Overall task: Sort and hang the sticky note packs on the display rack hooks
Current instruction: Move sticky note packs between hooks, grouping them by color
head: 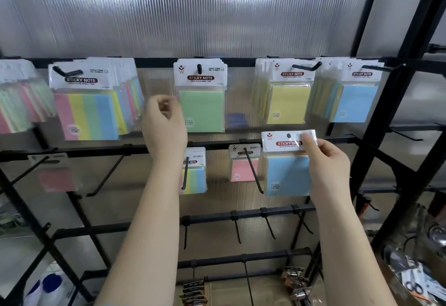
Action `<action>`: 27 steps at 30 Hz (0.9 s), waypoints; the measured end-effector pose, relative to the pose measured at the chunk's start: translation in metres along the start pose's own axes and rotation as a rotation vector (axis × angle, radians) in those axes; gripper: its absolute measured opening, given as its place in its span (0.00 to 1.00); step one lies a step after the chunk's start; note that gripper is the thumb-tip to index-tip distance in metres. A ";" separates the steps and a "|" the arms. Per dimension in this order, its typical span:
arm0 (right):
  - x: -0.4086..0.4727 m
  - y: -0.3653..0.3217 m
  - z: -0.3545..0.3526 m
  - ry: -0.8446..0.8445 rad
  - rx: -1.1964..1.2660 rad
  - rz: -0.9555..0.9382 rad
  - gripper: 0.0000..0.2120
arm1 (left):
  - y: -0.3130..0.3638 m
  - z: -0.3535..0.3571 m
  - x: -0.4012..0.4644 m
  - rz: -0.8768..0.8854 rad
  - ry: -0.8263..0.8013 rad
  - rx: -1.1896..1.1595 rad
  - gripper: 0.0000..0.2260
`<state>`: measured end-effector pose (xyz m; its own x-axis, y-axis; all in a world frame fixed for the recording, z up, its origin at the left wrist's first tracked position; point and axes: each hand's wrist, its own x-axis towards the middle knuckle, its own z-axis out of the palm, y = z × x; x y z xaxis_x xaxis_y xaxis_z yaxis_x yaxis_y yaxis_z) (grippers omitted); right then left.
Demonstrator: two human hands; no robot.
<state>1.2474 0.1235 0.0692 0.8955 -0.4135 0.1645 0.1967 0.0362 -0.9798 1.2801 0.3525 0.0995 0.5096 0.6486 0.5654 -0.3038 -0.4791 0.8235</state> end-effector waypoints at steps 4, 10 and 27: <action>-0.002 0.005 0.001 0.054 0.010 0.004 0.12 | -0.024 -0.005 -0.010 -0.112 -0.112 0.154 0.07; -0.007 0.007 -0.006 0.127 0.009 -0.037 0.13 | -0.059 0.006 -0.033 -0.104 -0.429 0.391 0.12; 0.055 -0.015 -0.086 0.064 0.054 -0.216 0.07 | -0.018 0.075 -0.083 -0.066 -0.634 0.565 0.11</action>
<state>1.2588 0.0217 0.0834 0.8037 -0.4733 0.3606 0.4036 -0.0116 -0.9149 1.3039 0.2632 0.0345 0.9178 0.3125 0.2450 0.1039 -0.7844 0.6115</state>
